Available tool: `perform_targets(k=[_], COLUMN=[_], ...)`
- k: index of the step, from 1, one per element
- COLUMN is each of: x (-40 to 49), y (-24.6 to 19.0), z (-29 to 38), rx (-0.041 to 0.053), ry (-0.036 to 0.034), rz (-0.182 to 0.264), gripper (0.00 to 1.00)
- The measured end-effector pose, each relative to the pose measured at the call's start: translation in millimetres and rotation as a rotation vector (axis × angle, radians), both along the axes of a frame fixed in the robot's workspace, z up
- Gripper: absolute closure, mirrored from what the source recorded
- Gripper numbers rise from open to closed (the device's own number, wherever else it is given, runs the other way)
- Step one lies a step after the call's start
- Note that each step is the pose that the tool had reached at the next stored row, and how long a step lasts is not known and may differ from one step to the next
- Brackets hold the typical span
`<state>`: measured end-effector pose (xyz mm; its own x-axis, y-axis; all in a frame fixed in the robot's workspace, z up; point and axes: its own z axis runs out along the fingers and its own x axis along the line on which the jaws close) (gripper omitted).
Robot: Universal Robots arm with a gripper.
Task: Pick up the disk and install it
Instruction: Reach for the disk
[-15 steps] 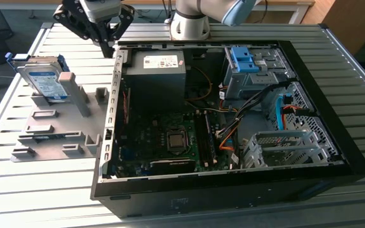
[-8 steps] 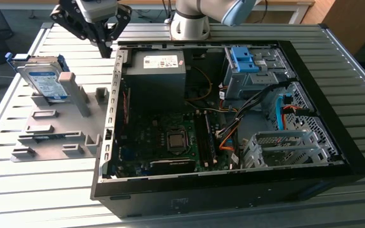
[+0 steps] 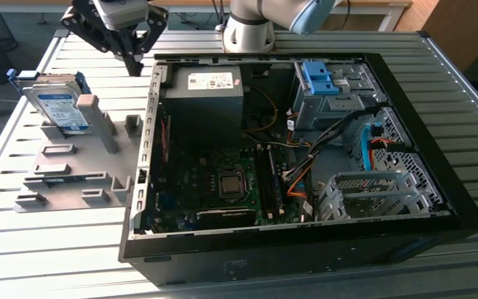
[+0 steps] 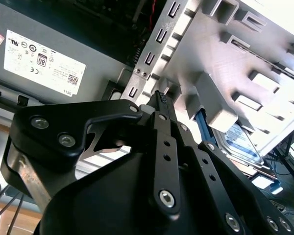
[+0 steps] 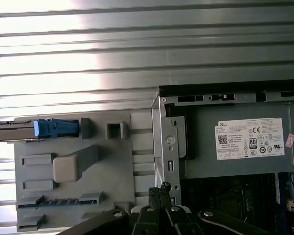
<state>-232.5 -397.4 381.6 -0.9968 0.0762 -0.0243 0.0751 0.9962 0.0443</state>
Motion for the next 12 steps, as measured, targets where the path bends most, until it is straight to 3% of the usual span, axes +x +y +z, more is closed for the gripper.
perform_targets(k=[12], x=[-8.3], y=[0.0], z=[-0.4], rx=[0.0000], ry=[0.0018], rz=[0.000], gripper=[0.89])
